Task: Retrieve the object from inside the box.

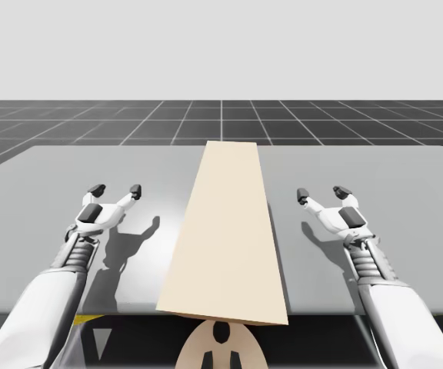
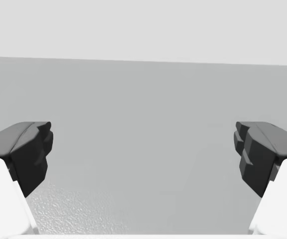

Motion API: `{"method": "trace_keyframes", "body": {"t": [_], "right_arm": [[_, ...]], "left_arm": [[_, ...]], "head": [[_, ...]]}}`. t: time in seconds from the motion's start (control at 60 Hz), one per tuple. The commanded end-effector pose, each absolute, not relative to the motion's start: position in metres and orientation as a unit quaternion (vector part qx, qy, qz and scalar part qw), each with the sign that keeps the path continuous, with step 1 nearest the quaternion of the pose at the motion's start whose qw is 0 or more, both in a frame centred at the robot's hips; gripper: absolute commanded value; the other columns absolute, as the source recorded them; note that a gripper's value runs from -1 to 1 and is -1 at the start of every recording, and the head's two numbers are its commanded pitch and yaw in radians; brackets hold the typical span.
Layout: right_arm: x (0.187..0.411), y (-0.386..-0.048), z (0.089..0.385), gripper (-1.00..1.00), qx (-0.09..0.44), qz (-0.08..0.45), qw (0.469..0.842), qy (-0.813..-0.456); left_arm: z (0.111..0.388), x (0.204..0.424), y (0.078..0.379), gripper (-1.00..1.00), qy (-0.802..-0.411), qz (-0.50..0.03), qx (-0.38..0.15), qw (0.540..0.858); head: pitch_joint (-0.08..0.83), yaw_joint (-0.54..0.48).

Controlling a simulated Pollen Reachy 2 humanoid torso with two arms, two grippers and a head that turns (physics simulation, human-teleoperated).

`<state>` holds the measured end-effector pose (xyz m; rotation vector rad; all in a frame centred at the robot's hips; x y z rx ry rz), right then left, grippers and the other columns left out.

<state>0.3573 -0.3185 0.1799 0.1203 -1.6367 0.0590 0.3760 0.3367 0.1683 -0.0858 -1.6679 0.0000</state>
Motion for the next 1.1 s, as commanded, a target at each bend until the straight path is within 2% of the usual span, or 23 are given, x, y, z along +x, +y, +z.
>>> {"method": "trace_keyframes", "body": {"t": [0.017, 0.117, 0.217, 0.233, 0.283, 0.333, 0.35, 0.467, 0.533, 0.733, 0.883, 1.1], "right_arm": [[0.356, -0.317, 0.180, -1.00, 0.063, 0.031, 0.687, -0.723], [0.357, -0.315, 0.178, -1.00, 0.084, 0.049, 0.694, -0.713], [0.358, -0.313, 0.173, -1.00, 0.116, 0.086, 0.704, -0.696], [0.356, -0.311, 0.173, -1.00, 0.128, 0.106, 0.698, -0.696], [0.353, -0.308, 0.175, -1.00, 0.145, 0.130, 0.689, -0.698], [0.349, -0.304, 0.176, -1.00, 0.163, 0.154, 0.679, -0.699], [0.346, -0.301, 0.177, -1.00, 0.166, 0.174, 0.673, -0.699], [0.340, -0.294, 0.177, -1.00, 0.175, 0.220, 0.655, -0.702], [0.334, -0.289, 0.179, -1.00, 0.182, 0.251, 0.638, -0.704], [0.328, -0.284, 0.181, -1.00, 0.195, 0.282, 0.615, -0.710], [0.324, -0.285, 0.184, -1.00, 0.202, 0.288, 0.603, -0.717], [0.322, -0.285, 0.183, -1.00, 0.201, 0.290, 0.598, -0.719]], "left_arm": [[0.168, 0.376, 0.336, -1.00, -0.738, -0.003, -0.037, 0.673], [0.165, 0.378, 0.336, -1.00, -0.720, -0.021, -0.045, 0.692], [0.161, 0.378, 0.332, -1.00, -0.694, -0.054, -0.059, 0.715], [0.160, 0.376, 0.330, -1.00, -0.691, -0.070, -0.068, 0.716], [0.160, 0.371, 0.324, -1.00, -0.683, -0.111, -0.102, 0.715], [0.159, 0.367, 0.319, -1.00, -0.682, -0.139, -0.103, 0.711], [0.158, 0.364, 0.314, -1.00, -0.677, -0.166, -0.116, 0.708], [0.154, 0.354, 0.299, -1.00, -0.664, -0.233, -0.131, 0.699], [0.155, 0.343, 0.285, -1.00, -0.658, -0.276, -0.154, 0.683], [0.159, 0.323, 0.259, -1.00, -0.644, -0.336, -0.206, 0.656], [0.157, 0.312, 0.235, -1.00, -0.630, -0.367, -0.220, 0.649], [0.155, 0.307, 0.222, -1.00, -0.617, -0.382, -0.235, 0.646]], "head": [[-0.010, 0.01], [-0.010, 0.01], [-0.012, 0.01], [-0.012, 0.01], [-0.012, 0.01], [-0.012, 0.01], [-0.013, 0.01], [-0.015, 0.01], [-0.016, 0.01], [-0.019, 0.00], [-0.018, 0.00], [-0.020, -0.01]]}}
